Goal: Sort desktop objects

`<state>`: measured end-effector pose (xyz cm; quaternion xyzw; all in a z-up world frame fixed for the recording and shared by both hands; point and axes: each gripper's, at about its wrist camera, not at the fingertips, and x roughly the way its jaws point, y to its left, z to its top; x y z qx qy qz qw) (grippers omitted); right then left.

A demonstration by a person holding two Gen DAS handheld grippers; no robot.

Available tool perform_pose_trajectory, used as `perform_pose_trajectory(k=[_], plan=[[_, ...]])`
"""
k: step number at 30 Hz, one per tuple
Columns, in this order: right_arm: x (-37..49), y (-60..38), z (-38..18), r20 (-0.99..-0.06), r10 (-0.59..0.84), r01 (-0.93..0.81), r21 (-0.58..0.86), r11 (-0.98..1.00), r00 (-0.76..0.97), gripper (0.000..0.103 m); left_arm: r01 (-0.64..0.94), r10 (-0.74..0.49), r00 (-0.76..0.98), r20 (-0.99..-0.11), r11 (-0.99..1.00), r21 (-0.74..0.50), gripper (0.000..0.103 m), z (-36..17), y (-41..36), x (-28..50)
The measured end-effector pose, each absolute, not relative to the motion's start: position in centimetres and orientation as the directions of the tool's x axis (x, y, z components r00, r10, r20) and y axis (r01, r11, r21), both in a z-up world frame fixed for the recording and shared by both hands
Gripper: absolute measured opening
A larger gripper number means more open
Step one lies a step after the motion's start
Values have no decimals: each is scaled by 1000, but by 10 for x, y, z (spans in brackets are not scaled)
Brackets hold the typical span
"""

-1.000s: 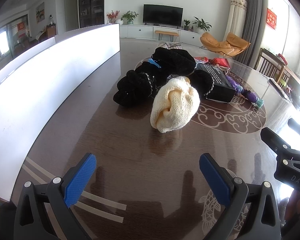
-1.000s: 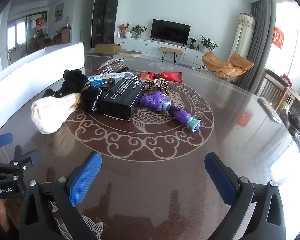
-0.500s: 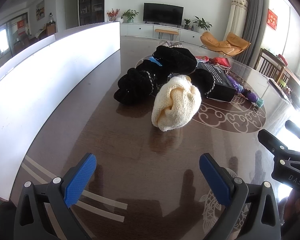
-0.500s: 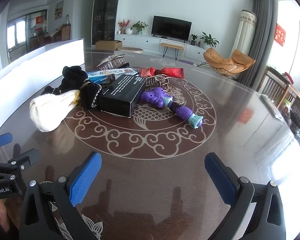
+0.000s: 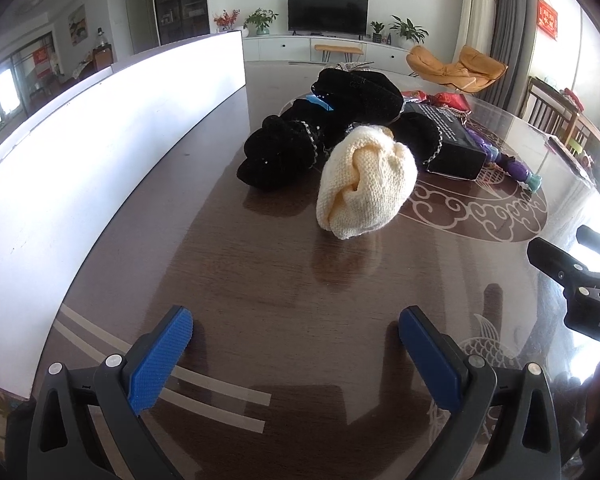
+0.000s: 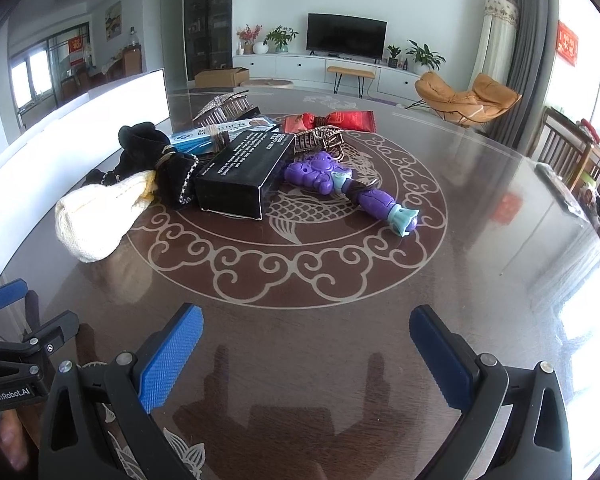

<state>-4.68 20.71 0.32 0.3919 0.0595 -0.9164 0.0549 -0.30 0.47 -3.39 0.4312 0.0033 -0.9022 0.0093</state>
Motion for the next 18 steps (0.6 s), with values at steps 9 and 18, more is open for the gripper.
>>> perform_pose_trajectory(k=[9,18], plan=[[-54,194,-7,-751,2,150,-135,-979,-661,103,11,-8,-614,-789,-1000,2,103,-32,3,-5],[-59,191,-13,-774,21,156,-154,-976,-632,103,10,-7,-620,-785,-1000,1,103,-33,2,-5]])
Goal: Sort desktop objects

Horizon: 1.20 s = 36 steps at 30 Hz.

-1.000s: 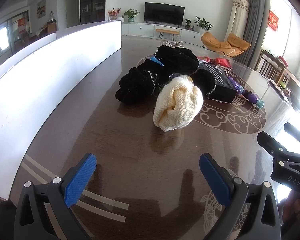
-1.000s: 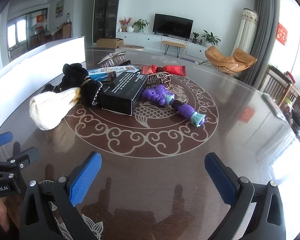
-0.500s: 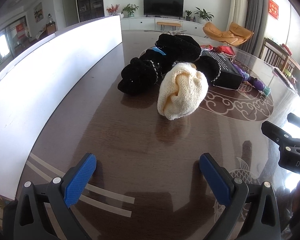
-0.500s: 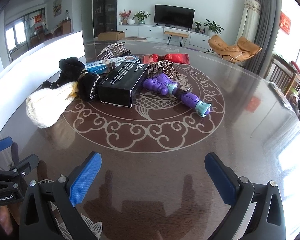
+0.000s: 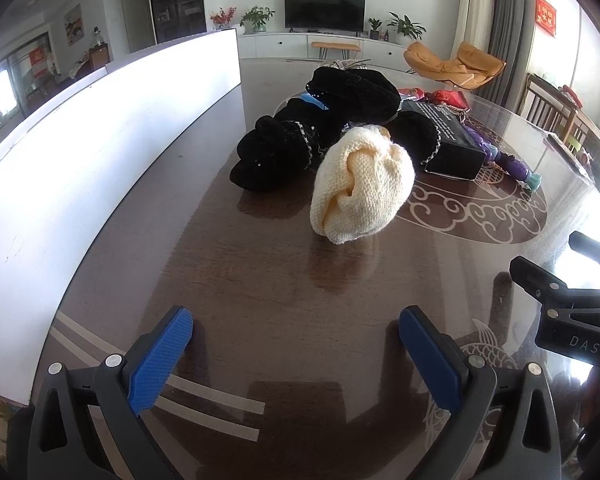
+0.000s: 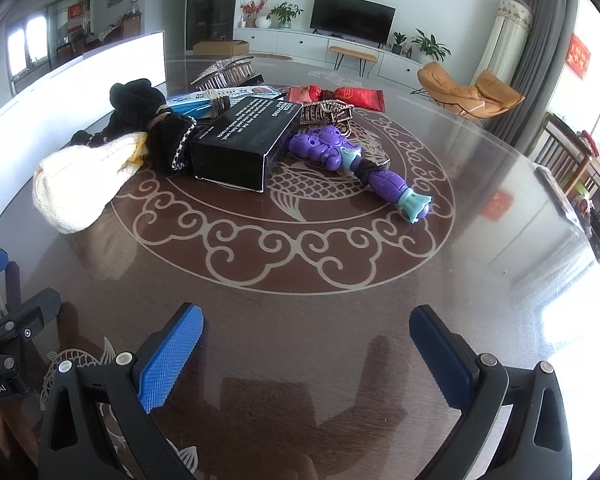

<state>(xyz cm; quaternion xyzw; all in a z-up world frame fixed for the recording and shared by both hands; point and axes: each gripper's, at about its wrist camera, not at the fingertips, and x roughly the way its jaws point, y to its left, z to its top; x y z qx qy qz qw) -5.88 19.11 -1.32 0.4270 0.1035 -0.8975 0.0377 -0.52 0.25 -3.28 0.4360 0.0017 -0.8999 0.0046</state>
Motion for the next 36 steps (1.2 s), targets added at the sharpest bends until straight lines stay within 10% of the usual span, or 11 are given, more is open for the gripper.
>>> perform_pose_trajectory(k=[36], plan=[[-67,211,-19,-812,-73,147,-16,-989,-580,103,-137,86,-603,-793,-991,-3,103,-31,-3,-2]])
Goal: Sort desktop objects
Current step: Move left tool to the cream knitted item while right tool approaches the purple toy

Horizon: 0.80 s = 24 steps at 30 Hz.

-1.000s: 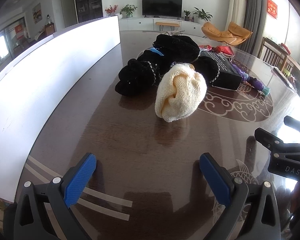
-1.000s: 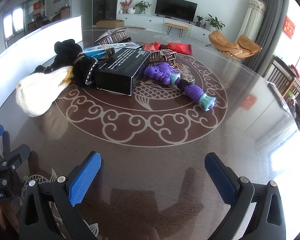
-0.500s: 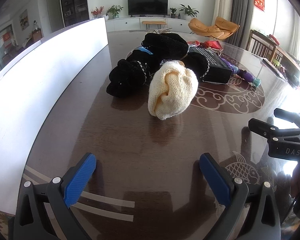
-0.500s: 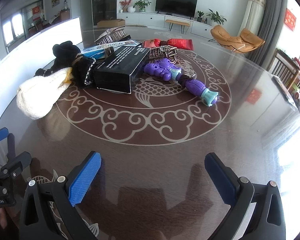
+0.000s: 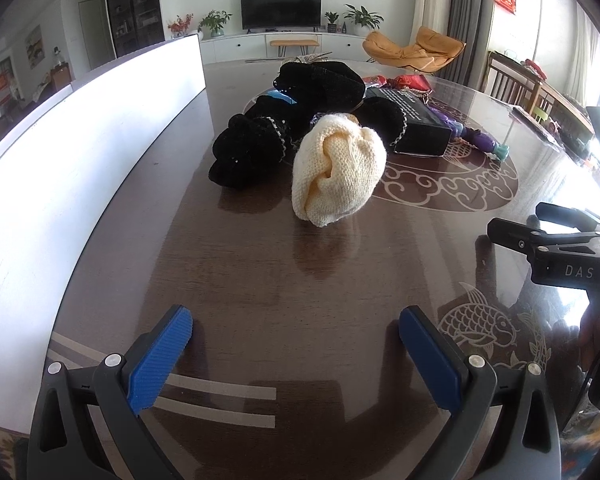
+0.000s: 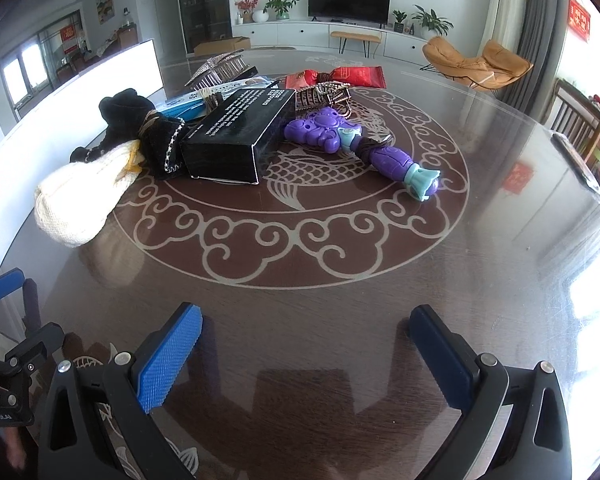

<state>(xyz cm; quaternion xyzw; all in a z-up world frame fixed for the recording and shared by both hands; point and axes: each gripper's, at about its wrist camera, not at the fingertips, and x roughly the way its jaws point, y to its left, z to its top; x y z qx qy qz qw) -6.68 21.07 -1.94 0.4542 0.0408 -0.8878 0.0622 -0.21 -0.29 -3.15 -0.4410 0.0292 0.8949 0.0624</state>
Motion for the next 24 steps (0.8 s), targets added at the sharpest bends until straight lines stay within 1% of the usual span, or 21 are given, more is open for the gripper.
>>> perform_pose_trajectory(k=[4,9,11,13,15,18,21,24], plan=[[-67,210,-19,-811,-73,147,-16,-989,-580,103,-118,70,-560,-825,-993,-4,103,-30,1,-6],[-67,210,-20,-811,-72,146,-16,-989,-580,103,-186,101,-512,-853,-983,-5,103,-29,13,-31],[-66,210,-19,-811,-72,146,-17,-989,-580,103,-199,132,-504,-854,-979,-34,103,-27,15,-44],[-66,210,-19,-811,-73,146,-15,-989,-580,103,-188,179,-502,-847,-978,-95,103,-24,13,-56],[-67,210,-19,-812,-73,146,-15,-989,-580,103,-166,190,-507,-841,-979,-122,103,-23,13,-68],[-67,210,-19,-811,-73,145,-15,-989,-580,103,-153,156,-523,-838,-984,-88,103,-25,20,-82],[-67,210,-19,-811,-73,145,-15,-989,-580,103,-161,100,-537,-837,-987,-15,103,-28,29,-90],[-67,210,-19,-811,-72,144,-15,-989,-580,103,-164,93,-538,-838,-987,-4,103,-28,31,-100]])
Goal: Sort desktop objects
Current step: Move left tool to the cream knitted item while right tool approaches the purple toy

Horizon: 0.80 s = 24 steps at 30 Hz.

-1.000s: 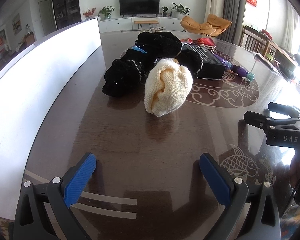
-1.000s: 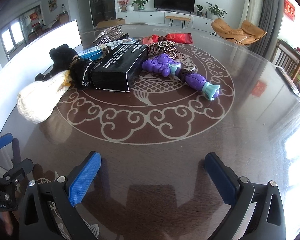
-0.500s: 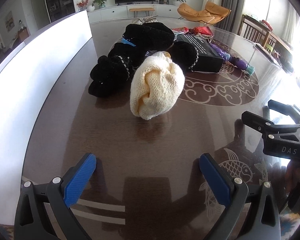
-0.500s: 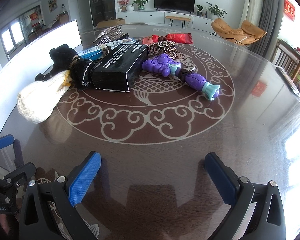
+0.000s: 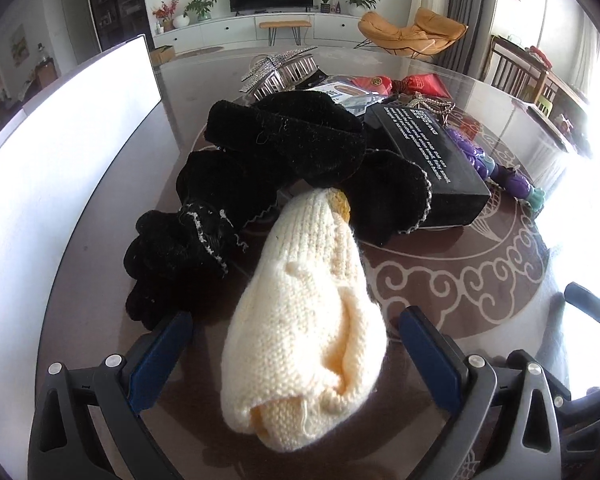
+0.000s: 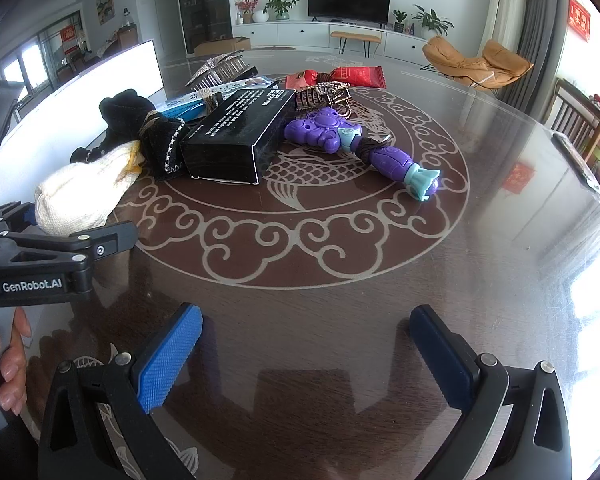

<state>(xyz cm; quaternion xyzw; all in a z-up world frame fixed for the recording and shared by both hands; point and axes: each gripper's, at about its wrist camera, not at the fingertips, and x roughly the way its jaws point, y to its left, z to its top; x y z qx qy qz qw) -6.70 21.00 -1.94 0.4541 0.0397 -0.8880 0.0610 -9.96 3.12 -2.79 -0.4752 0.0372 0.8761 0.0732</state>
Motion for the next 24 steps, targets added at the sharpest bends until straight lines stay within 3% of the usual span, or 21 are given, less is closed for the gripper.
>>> perform_pose_trajectory(k=[24], plan=[[-67,209,-20,-811,-71,142,-16,-990,-581,103,-176,106,-551,-828,-984,-9,103,-28,31,-108]])
